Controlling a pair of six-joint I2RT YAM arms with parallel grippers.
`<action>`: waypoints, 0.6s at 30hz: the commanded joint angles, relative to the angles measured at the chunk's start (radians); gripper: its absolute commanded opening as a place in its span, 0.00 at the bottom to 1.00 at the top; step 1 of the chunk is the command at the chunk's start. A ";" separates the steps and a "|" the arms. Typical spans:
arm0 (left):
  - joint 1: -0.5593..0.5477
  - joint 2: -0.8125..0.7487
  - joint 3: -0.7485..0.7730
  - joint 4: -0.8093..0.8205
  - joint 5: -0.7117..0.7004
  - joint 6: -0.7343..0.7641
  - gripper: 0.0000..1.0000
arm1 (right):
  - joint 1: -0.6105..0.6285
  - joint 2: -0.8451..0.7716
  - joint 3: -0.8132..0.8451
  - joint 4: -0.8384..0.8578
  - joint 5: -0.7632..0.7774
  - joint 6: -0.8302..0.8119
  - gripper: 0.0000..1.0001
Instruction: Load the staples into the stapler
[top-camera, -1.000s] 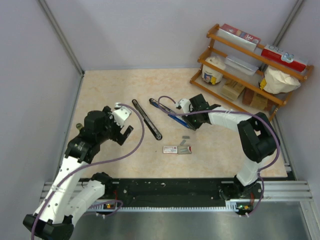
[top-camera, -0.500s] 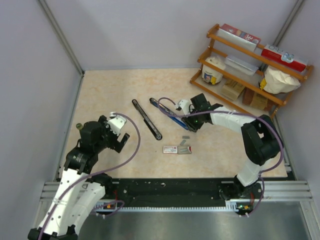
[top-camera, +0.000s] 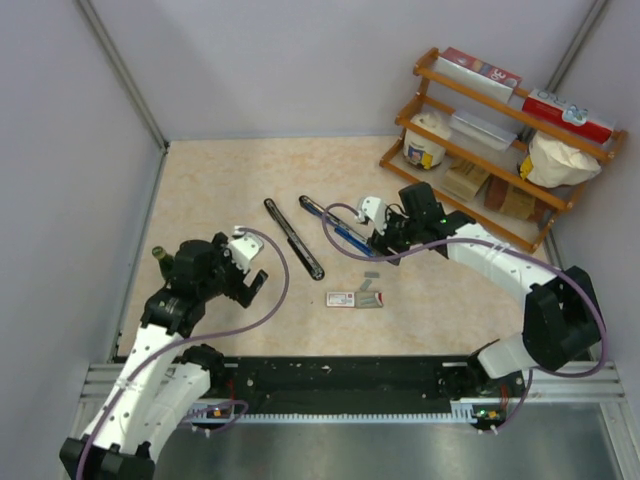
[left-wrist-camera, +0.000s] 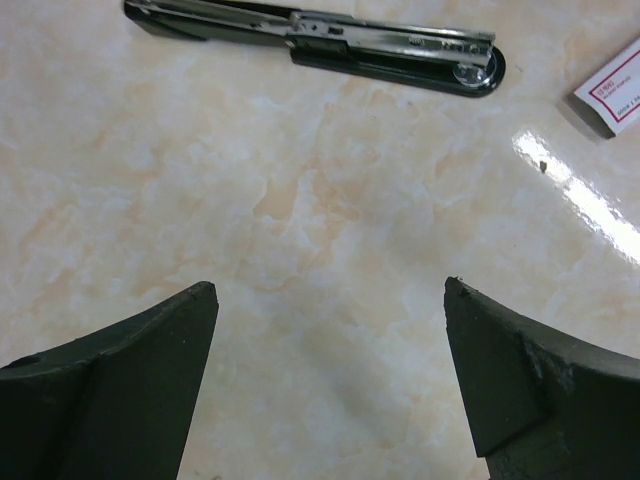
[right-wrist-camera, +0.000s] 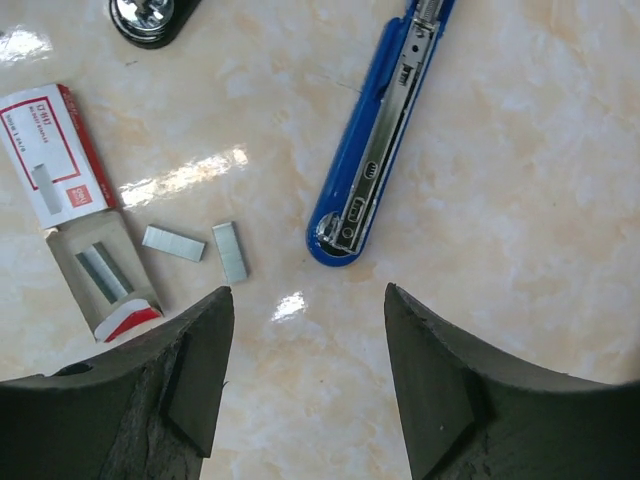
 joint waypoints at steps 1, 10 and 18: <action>0.008 0.055 -0.026 0.068 0.034 0.013 0.99 | -0.001 -0.003 -0.023 -0.007 -0.122 -0.075 0.61; 0.008 -0.057 -0.123 0.133 0.063 0.032 0.99 | 0.011 0.069 -0.031 -0.007 -0.124 -0.120 0.55; 0.008 -0.032 -0.128 0.134 0.045 0.032 0.99 | 0.054 0.155 -0.028 0.020 -0.104 -0.135 0.54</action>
